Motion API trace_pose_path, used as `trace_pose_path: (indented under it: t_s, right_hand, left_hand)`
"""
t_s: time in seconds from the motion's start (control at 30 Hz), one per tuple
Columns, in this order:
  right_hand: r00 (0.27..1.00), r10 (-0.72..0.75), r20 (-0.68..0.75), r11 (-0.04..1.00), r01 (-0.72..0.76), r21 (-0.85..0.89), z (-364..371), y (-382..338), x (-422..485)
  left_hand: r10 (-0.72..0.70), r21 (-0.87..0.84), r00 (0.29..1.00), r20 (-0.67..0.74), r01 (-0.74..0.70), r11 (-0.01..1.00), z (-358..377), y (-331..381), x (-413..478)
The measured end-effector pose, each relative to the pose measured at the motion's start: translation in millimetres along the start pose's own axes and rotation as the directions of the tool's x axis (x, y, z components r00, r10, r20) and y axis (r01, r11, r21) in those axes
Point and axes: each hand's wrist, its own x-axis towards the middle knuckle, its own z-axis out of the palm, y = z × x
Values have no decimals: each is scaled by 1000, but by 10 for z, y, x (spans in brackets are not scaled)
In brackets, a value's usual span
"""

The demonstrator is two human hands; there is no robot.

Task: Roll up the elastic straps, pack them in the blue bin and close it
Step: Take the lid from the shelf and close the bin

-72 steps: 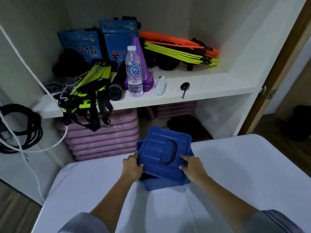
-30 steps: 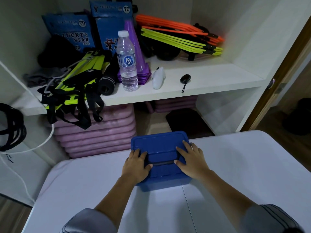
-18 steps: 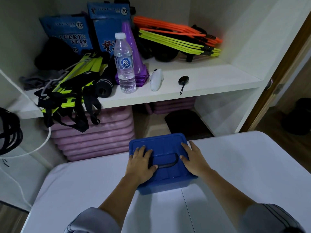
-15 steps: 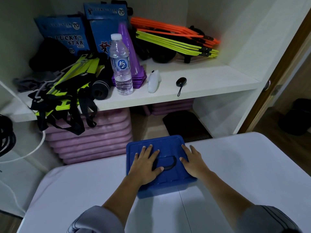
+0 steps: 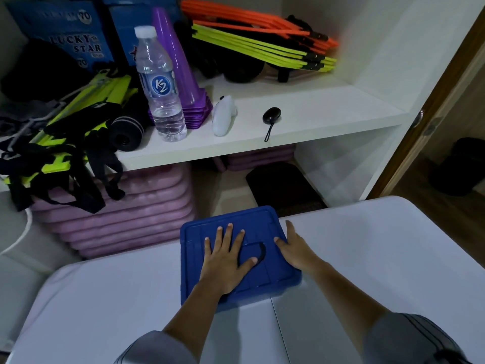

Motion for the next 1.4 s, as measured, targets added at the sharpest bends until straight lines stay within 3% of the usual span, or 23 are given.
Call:
trace_pose_path:
  t_s: [0.1, 0.23, 0.3, 0.6, 1.23, 1.33, 1.4]
  right_hand:
    - [1000, 29, 3, 999, -29, 27, -25, -35, 8]
    - [980, -50, -191, 991, 25, -131, -71, -62, 27]
    - [974, -73, -213, 985, 38, -165, -90, -75, 22]
    - [947, -76, -313, 987, 116, 113, -102, -91, -62]
    - [921, -228, -317, 970, 187, -154, 29, -31, -31]
    - [901, -269, -341, 944, 176, -280, 56, -79, -73]
    - [855, -367, -367, 882, 195, -428, 160, -140, -99]
  left_hand:
    - [-4, -9, 1000, 13, 4, 1000, 5, 2, 12]
    - [1, -7, 1000, 30, -1, 1000, -13, -4, 13]
    - [4, -3, 1000, 31, -4, 1000, -17, 3, 11]
    - [-5, 9, 998, 57, 4, 1000, -41, 15, 8]
    - [-7, 10, 996, 88, 6, 1000, -41, 19, 17]
    - [22, -75, 996, 90, -16, 997, -72, 0, 18]
    - [41, -229, 999, -2, -40, 972, -109, -51, -6]
